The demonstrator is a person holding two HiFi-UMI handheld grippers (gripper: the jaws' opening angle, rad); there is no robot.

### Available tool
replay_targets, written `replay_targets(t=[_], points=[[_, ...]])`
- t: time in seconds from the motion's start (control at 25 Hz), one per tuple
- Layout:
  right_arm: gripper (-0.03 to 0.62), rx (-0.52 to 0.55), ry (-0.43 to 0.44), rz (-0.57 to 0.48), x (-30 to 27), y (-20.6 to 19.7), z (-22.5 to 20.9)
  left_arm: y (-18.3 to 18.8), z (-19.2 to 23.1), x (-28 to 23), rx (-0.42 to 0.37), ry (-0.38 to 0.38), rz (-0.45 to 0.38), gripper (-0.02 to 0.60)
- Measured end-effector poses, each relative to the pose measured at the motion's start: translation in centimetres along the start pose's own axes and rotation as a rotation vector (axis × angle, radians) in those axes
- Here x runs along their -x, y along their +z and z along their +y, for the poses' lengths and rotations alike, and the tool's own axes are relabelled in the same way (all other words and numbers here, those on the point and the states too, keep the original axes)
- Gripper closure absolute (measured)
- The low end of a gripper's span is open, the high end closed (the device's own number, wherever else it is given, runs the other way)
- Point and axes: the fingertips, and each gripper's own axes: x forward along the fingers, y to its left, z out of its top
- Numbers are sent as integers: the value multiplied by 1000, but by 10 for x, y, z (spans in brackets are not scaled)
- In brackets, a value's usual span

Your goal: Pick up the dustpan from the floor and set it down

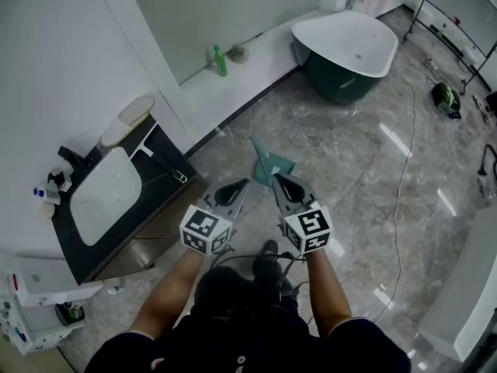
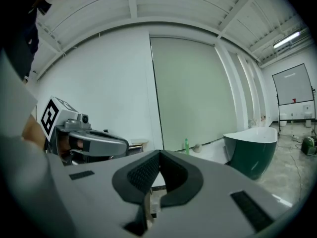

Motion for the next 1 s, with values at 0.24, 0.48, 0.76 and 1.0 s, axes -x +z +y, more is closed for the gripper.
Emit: replay_targets(t=[0.24,0.48,0.76,1.0], points=[[588,8,16,31,-46,-11,-36,-15,39,-43,28,31,40,568],[588,-7,-23,98,-79,-20,-53,-56,88,-84,57,38,103,568],[588,-30,-125,135,-96,-37,-74,-149,146,-138,102,79,204,568],[588,-67,-174,161,-115,-55,-86,-207,173,-178,157,90,264,566]])
